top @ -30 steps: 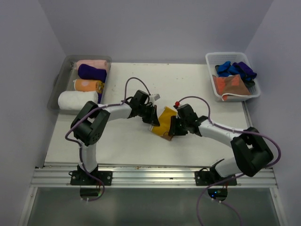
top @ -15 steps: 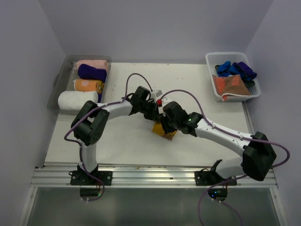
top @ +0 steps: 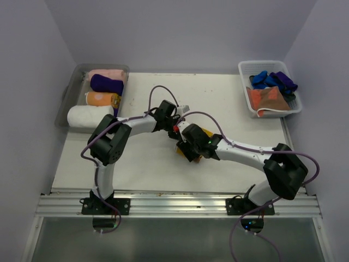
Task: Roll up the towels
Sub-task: Roll the towel
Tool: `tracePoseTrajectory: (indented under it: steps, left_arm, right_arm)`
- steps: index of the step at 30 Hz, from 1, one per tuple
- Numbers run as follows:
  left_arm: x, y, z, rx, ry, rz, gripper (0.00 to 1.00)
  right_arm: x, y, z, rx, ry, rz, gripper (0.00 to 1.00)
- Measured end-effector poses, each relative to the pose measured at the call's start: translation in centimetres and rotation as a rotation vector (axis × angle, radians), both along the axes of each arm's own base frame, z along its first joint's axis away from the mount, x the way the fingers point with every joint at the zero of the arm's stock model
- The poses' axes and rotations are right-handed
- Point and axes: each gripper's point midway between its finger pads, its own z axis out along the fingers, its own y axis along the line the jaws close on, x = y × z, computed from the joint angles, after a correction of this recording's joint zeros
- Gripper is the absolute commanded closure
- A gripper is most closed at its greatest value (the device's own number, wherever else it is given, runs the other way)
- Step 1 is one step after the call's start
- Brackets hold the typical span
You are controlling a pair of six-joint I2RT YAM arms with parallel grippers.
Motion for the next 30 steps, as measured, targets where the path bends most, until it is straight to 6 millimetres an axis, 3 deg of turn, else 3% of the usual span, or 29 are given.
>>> tracePoseTrajectory:
  steps: [17, 20, 21, 24, 26, 30]
  left_arm:
    - [1.6, 0.1, -0.1, 0.000, 0.000, 0.022, 1.00]
    - [1.7, 0.3, -0.1, 0.000, 0.000, 0.027, 1.00]
    - [1.8, 0.3, -0.1, 0.000, 0.000, 0.028, 1.00]
    - [1.9, 0.4, -0.1, -0.001, 0.002, 0.032, 1.00]
    - [2.1, 0.7, 0.1, -0.004, 0.005, 0.044, 1.00]
    - [2.8, 3.3, 2.3, -0.034, 0.000, 0.112, 0.85]
  right_arm:
    - [0.0, 0.4, -3.5, -0.030, 0.068, -0.104, 0.48]
    - [0.7, 0.5, -3.8, -0.053, 0.055, -0.143, 0.64]
    - [0.8, 0.5, -3.8, -0.055, 0.051, -0.155, 0.76]
    - [1.1, 0.5, -3.7, -0.046, 0.042, -0.189, 0.97]
    - [1.1, 0.6, -3.6, -0.032, 0.044, -0.195, 1.00]
    - [0.6, 1.0, -3.4, 0.007, 0.069, -0.184, 1.00]
